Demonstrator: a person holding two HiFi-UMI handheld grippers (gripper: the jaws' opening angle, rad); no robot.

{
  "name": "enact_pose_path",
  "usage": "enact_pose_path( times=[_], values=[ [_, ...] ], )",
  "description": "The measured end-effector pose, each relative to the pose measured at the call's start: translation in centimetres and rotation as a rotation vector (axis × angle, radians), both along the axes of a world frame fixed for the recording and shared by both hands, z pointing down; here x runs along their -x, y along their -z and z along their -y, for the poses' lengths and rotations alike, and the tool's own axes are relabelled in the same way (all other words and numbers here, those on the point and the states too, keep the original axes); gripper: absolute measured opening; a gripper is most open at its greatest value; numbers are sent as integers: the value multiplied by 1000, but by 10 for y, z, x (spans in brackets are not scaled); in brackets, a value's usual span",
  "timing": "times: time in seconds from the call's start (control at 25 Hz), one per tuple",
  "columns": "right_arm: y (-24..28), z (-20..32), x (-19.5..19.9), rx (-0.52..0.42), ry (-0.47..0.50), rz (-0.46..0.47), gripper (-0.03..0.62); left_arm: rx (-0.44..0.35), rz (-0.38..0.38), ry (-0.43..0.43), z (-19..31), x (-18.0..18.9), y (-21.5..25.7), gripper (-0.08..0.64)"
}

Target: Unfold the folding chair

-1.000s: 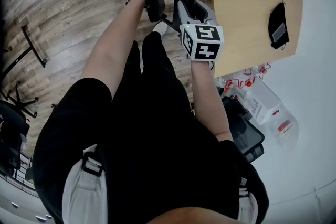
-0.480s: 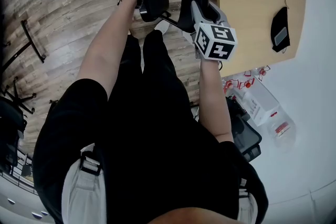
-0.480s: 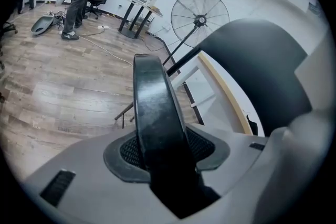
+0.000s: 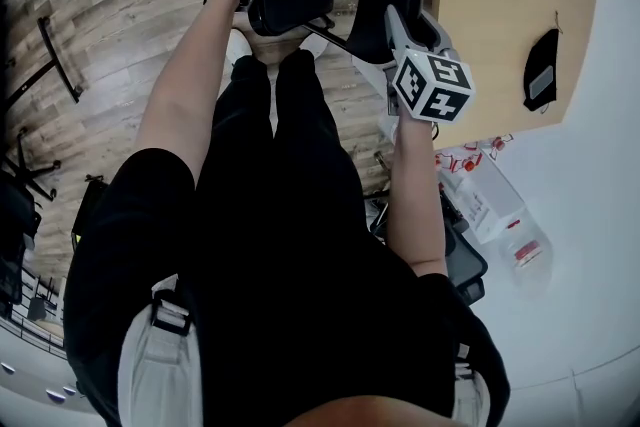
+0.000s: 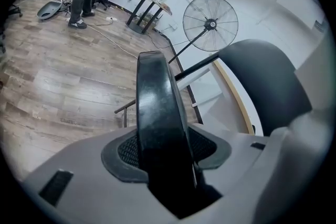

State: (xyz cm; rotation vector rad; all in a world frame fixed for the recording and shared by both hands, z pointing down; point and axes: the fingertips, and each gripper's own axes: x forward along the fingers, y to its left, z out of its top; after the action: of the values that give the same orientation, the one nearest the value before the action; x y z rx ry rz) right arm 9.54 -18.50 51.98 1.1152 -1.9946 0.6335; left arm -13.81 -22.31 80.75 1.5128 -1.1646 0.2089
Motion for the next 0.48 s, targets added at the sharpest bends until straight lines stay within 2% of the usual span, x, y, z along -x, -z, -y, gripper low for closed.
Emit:
enact_pose_path(
  times=[0.24, 0.48],
  values=[
    [-12, 1, 4, 16, -4, -10, 140, 25, -27, -1, -11, 28, -22, 229],
    [-25, 2, 4, 39, -8, -6, 141, 23, -85, 1, -21, 53, -45, 233]
  ],
)
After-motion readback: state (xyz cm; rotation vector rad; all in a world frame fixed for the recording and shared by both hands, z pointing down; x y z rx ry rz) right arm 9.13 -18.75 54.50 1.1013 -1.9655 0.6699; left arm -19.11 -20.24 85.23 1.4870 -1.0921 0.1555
